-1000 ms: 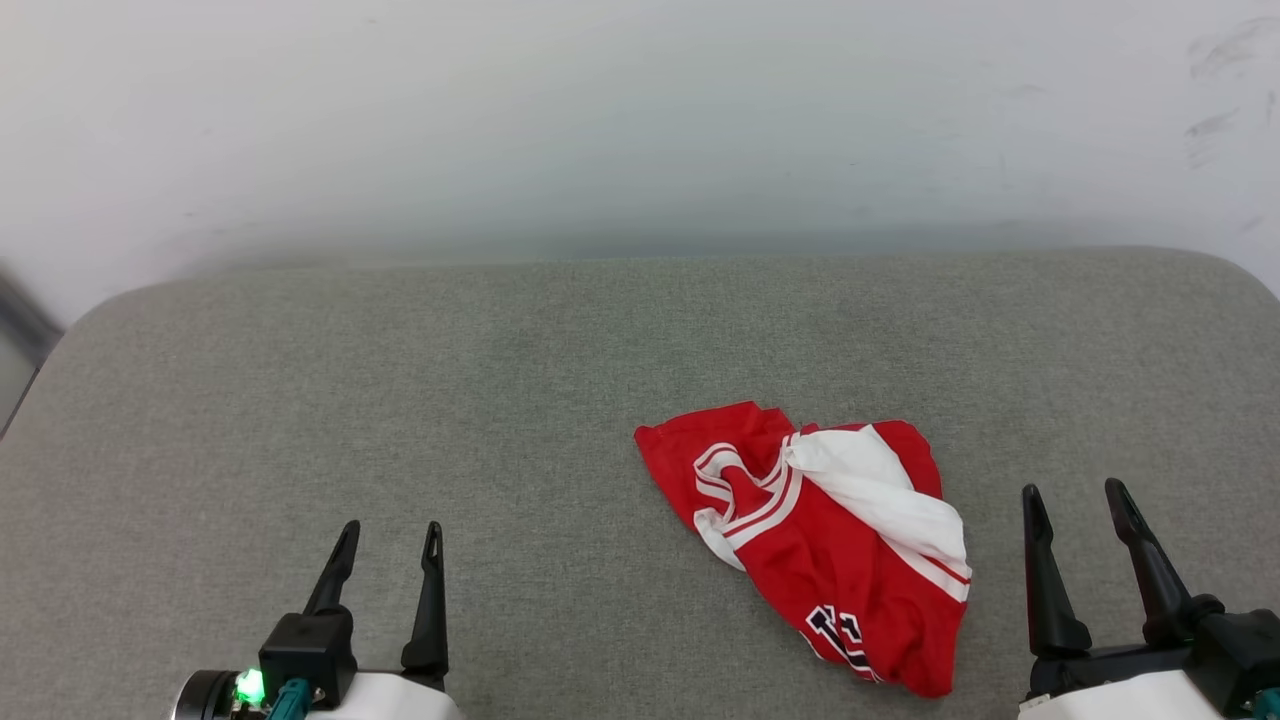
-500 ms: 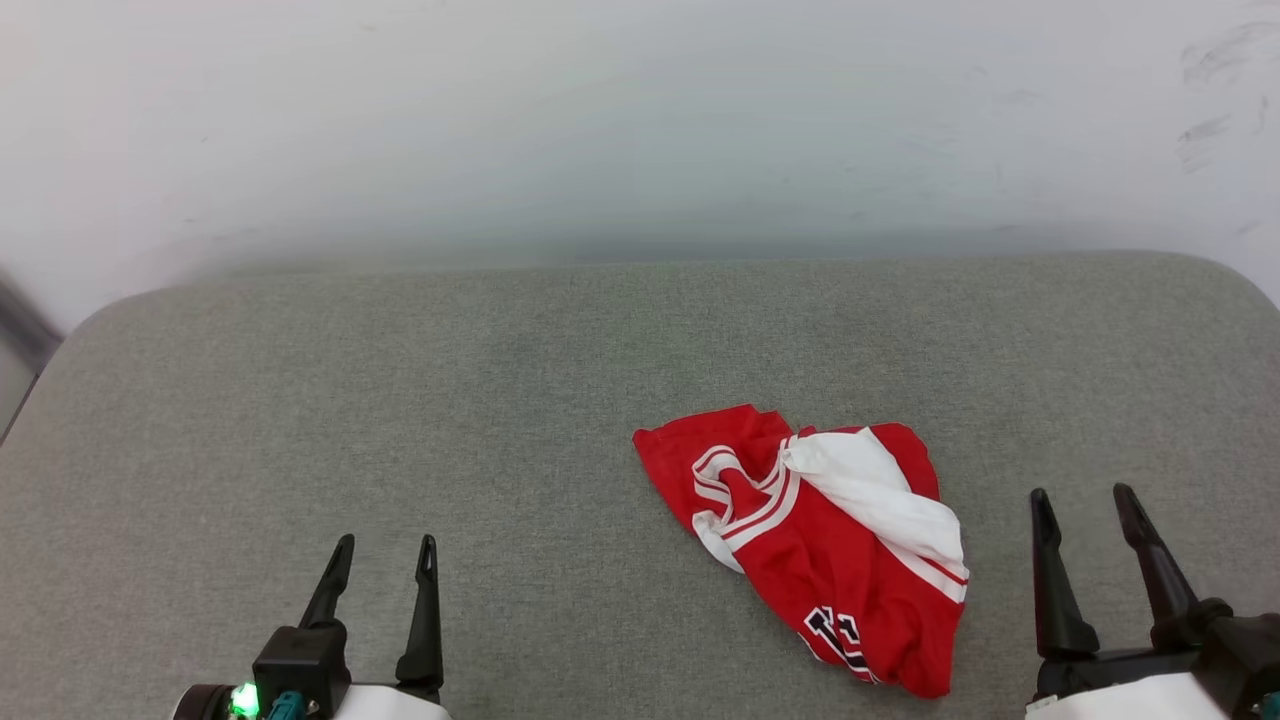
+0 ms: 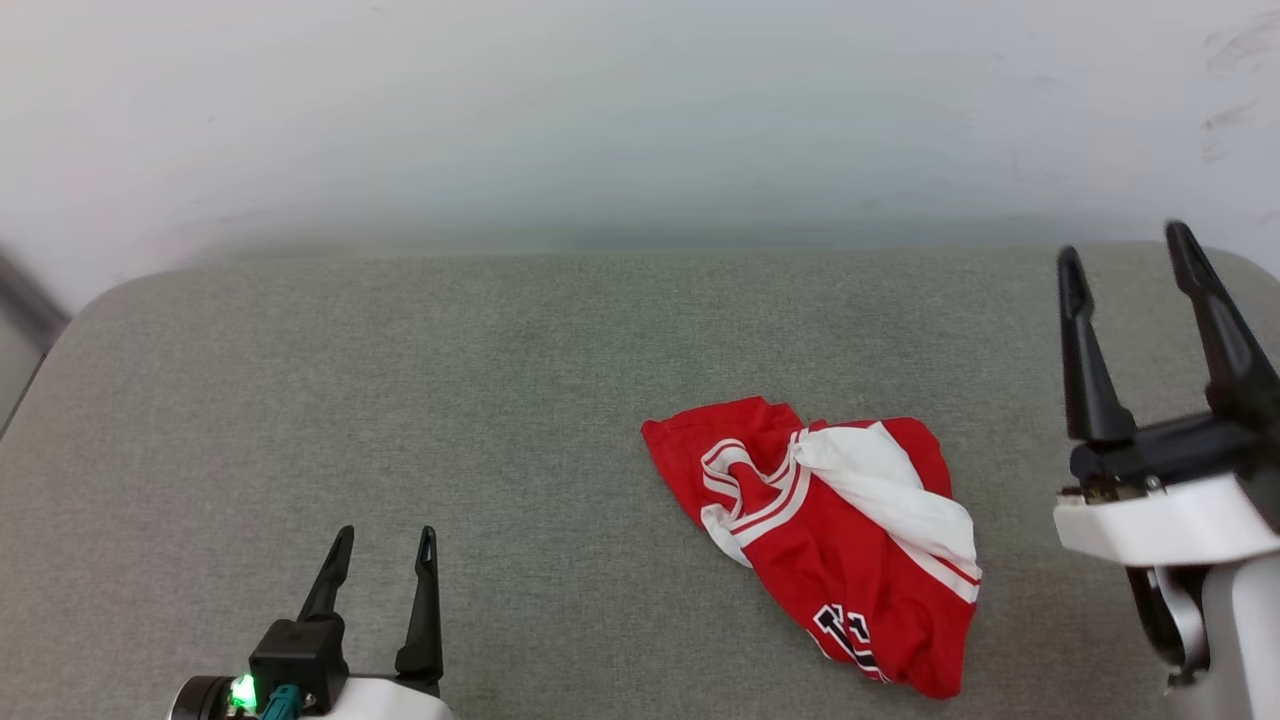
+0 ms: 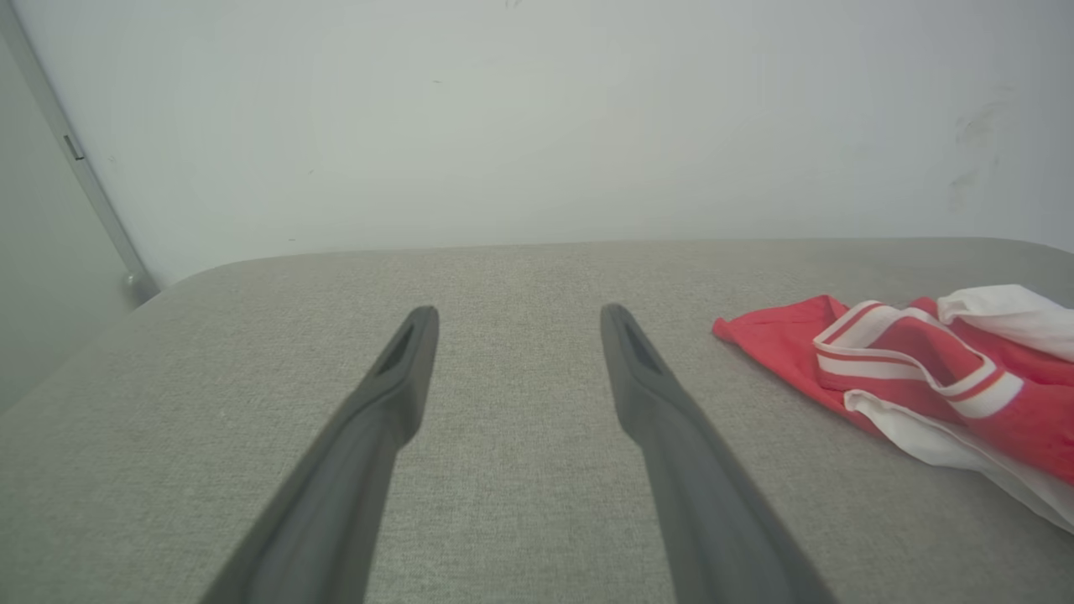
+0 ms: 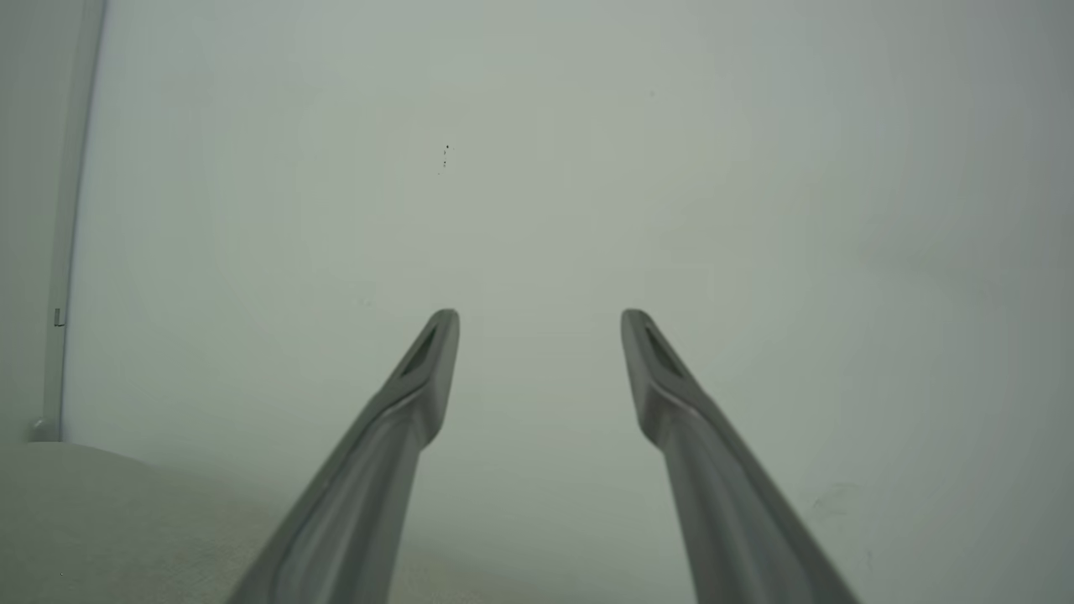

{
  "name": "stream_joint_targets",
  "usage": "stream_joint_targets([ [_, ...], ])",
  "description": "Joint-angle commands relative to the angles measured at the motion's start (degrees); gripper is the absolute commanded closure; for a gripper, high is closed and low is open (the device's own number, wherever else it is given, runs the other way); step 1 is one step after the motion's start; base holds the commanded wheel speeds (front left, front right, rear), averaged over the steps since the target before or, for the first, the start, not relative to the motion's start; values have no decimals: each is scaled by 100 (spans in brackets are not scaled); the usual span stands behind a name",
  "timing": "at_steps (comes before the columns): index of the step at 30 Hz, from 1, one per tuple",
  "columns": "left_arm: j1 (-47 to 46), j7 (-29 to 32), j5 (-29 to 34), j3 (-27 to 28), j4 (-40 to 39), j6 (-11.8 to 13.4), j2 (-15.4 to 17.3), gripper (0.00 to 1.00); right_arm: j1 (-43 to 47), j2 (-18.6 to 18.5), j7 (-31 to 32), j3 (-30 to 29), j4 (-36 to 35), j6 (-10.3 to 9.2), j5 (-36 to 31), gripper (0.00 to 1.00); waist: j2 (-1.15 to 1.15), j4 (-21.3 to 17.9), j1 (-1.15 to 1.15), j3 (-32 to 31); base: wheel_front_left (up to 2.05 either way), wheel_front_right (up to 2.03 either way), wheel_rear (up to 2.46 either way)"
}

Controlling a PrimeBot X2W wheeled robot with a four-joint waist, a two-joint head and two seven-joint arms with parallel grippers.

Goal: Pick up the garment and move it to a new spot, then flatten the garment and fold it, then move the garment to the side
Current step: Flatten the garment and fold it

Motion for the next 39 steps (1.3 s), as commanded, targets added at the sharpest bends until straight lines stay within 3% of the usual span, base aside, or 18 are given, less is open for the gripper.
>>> stream_joint_targets([
  [1, -61, -15, 49, 7, -8, -24, -33, 0, -262, -271, -12, 208, 175, -2, 110, 0, 0, 26, 0, 4, 0, 0, 0],
  [3, -56, -15, 48, 19, -4, -37, -42, 0, -574, -692, 14, 613, 535, -2, 262, 0, 0, 55, 0, -2, 0, 0, 0],
  [6, -82, -15, 31, 40, 13, -57, -61, 0, -1195, -1364, 603, 1418, 931, -3, 747, 0, 0, 104, 0, 17, 0, 0, 0],
  [11, -154, -15, 13, 92, -45, -80, -94, 0, -2104, -2417, 2249, 2911, 1037, -3, 1960, 0, 0, 152, 0, 191, 0, 0, 0],
  [17, -291, -15, 9, 131, -123, -87, -118, 0, -2999, -3171, 4461, 4387, 937, -3, 3700, 0, 0, 212, 0, 529, 0, 0, 0],
  [22, -487, -15, -17, 137, -165, -106, -126, 0, -3528, -3411, 5763, 5148, 1010, -2, 4671, 0, 0, 293, 0, 857, 0, 0, 0],
  [26, -664, -15, -42, 110, -166, -133, -134, 0, -3875, -3415, 6203, 5661, 1223, -3, 4895, 0, 0, 384, 0, 1143, 0, 0, 0],
  [33, -907, -15, -141, 16, -109, -123, -136, 0, -4015, -3254, 6204, 6590, 1784, -2, 5113, 0, 0, 517, 0, 1494, 0, 0, 0],
  [38, -962, -15, -164, 16, -76, -77, -137, 0, -4077, -3217, 5767, 7026, 2006, -2, 5212, 0, 0, 515, 0, 1551, 0, 0, 0],
  [39, -953, -15, -161, 31, -69, -68, -138, 0, -4144, -3222, 5611, 7068, 1993, -2, 5181, 57, 0, 493, 0, 1531, 0, 0, 0],
])
